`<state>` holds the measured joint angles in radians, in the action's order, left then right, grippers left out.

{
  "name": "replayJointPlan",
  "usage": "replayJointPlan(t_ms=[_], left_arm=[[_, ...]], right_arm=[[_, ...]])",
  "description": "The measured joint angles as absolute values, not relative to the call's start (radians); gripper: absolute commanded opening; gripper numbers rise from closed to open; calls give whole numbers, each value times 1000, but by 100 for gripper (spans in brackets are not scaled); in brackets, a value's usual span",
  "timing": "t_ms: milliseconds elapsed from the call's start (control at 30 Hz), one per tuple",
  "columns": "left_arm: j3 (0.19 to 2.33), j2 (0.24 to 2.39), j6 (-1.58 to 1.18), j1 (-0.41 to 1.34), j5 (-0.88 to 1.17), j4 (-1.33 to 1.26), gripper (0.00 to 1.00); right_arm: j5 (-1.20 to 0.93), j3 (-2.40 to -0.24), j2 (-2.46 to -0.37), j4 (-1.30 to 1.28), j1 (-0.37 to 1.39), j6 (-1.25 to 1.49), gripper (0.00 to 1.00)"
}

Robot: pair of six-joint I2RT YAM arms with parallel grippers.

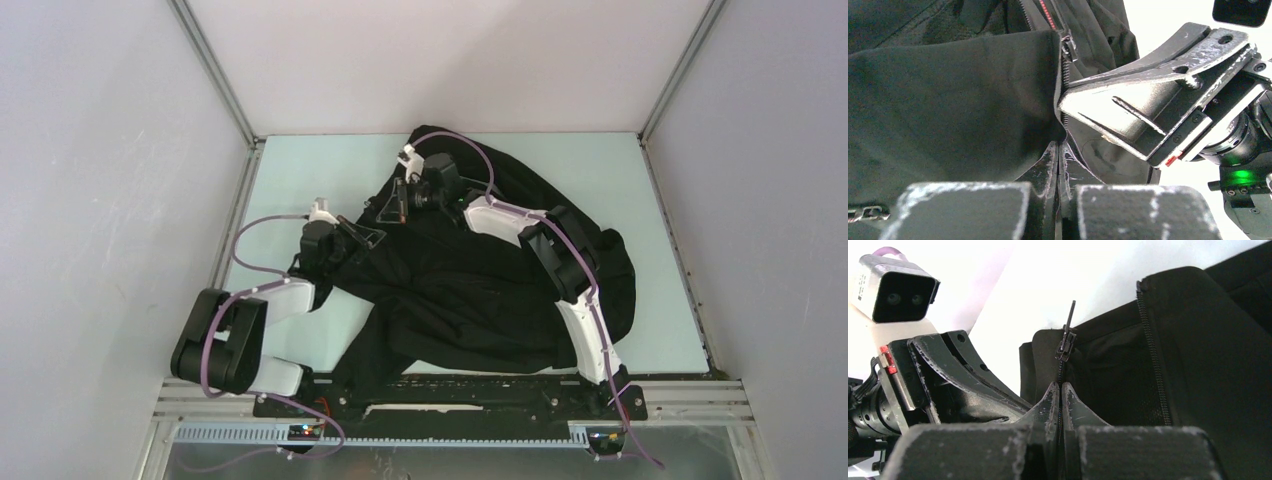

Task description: Zip up the jacket

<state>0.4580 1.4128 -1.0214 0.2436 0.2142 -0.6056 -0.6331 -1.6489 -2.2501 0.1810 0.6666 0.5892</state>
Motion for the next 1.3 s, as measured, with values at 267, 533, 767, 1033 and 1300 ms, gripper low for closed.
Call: replayJointPlan(t_ms=[267, 533, 767, 1033, 1300], left_arm=[[448, 1241, -1022, 244, 151, -347, 49], [448, 817, -915, 189, 74, -60, 86], [540, 893, -834, 42, 109, -24, 86], [571, 1150, -775, 30, 247, -169, 82], [561, 1218, -776, 30, 321, -322, 63]], right_arm=[[-683, -1689, -2251, 155, 677, 454, 0], [-688, -1697, -2251, 93, 725, 288, 0], [-741, -1697, -2238, 90, 740, 248, 0], [-804, -1693, -2222, 93, 728, 236, 0], [-860, -1692, -2222, 117, 706, 270, 0]])
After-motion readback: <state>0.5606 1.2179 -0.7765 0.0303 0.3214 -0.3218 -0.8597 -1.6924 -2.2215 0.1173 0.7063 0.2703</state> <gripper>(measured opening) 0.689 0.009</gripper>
